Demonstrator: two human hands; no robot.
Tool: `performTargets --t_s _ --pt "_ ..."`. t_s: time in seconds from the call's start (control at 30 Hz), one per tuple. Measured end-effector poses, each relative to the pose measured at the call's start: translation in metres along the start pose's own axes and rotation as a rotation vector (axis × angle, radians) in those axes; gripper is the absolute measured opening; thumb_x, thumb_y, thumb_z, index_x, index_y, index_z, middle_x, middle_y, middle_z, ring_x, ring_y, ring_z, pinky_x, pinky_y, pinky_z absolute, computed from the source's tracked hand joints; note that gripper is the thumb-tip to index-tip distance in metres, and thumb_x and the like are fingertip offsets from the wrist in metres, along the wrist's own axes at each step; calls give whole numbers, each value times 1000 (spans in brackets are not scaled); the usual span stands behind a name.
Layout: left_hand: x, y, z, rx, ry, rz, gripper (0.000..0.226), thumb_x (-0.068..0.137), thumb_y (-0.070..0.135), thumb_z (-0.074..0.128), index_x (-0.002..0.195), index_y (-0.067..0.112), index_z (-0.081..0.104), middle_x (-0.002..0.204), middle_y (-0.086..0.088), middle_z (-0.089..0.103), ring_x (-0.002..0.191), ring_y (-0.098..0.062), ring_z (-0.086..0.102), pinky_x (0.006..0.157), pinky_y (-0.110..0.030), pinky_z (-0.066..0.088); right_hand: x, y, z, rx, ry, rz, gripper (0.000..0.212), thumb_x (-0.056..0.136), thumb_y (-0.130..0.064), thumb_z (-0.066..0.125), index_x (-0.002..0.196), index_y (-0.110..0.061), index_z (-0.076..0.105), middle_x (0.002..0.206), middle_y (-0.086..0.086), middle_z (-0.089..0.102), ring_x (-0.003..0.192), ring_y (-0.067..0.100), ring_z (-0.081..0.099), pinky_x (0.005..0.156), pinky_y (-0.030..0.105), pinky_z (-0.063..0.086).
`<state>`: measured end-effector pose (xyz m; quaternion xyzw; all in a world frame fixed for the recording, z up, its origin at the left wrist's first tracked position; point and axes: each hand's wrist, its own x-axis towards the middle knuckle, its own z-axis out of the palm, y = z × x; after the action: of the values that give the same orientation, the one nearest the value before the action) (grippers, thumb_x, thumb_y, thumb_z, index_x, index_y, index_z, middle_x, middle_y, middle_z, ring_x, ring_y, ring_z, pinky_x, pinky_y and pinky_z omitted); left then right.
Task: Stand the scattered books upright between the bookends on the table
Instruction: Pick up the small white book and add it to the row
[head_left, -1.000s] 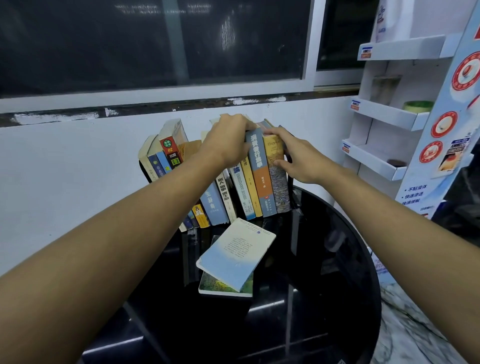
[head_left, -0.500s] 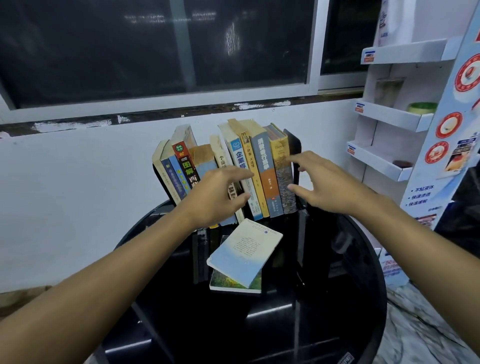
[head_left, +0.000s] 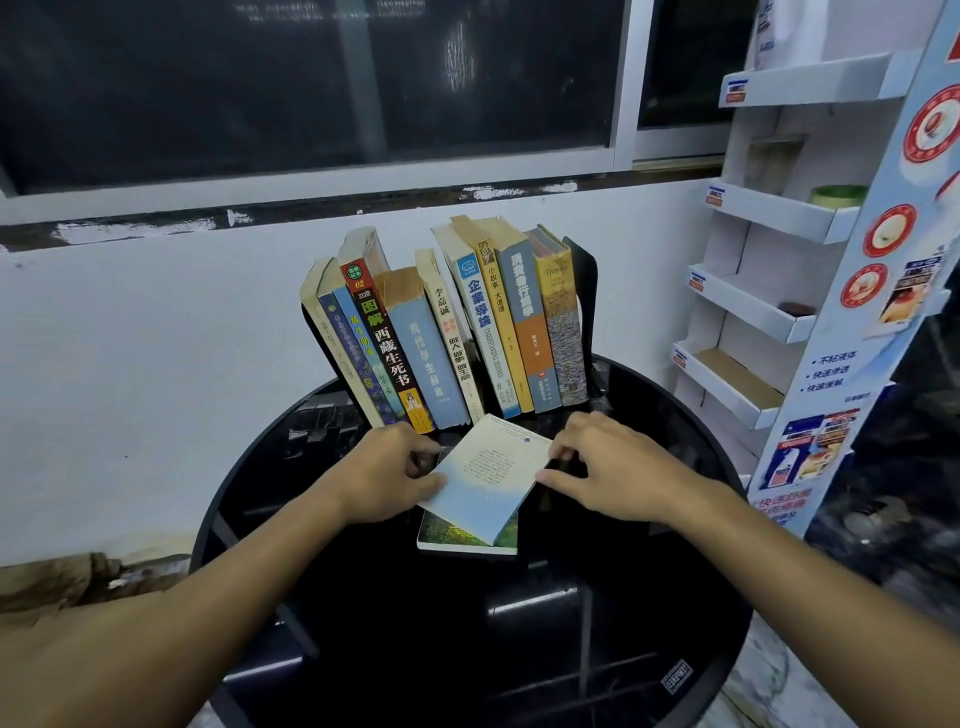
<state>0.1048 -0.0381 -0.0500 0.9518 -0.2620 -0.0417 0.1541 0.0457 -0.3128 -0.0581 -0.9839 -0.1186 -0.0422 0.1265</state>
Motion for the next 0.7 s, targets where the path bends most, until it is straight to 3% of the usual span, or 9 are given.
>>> performTargets --t_s 0.1,0.2,0.4,0.6,0.7 --pt "-3 -1 3 -53 -7 7 23 96 33 67 114 24 77 101 1 70 83 -8 62 66 -17 48 -1 -5 10 2 -10 45 41 94 -58 58 110 -22 66 103 -10 52 106 10 46 86 34 51" --pt "-3 -1 8 -107 -2 -12 23 96 33 68 115 25 77 101 9 70 81 -3 61 62 -8 43 1 -8 15 23 4 88 42 94 -59 57 107 -20 65 104 -8 52 105 11 45 84 35 53" --pt "-9 -1 18 -163 53 -46 17 93 31 71 105 23 81 89 11 74 80 -3 65 69 -16 55 9 -4 20 83 -13 87 48 93 -60 57 121 -21 63 111 -8 50 111 10 45 91 36 52" --pt "1 -4 12 -119 124 -48 15 92 37 70 97 27 81 87 18 69 79 -2 61 69 -21 51 21 6 20 148 -20 118 43 93 -59 58 115 -23 65 107 -11 51 111 8 46 95 39 51" --pt "16 -4 10 -98 89 -28 19 94 40 67 97 26 81 88 12 72 80 -6 64 73 -31 57 28 9 20 190 -11 160 46 92 -59 59 116 -20 67 107 -9 51 111 8 46 96 37 50"
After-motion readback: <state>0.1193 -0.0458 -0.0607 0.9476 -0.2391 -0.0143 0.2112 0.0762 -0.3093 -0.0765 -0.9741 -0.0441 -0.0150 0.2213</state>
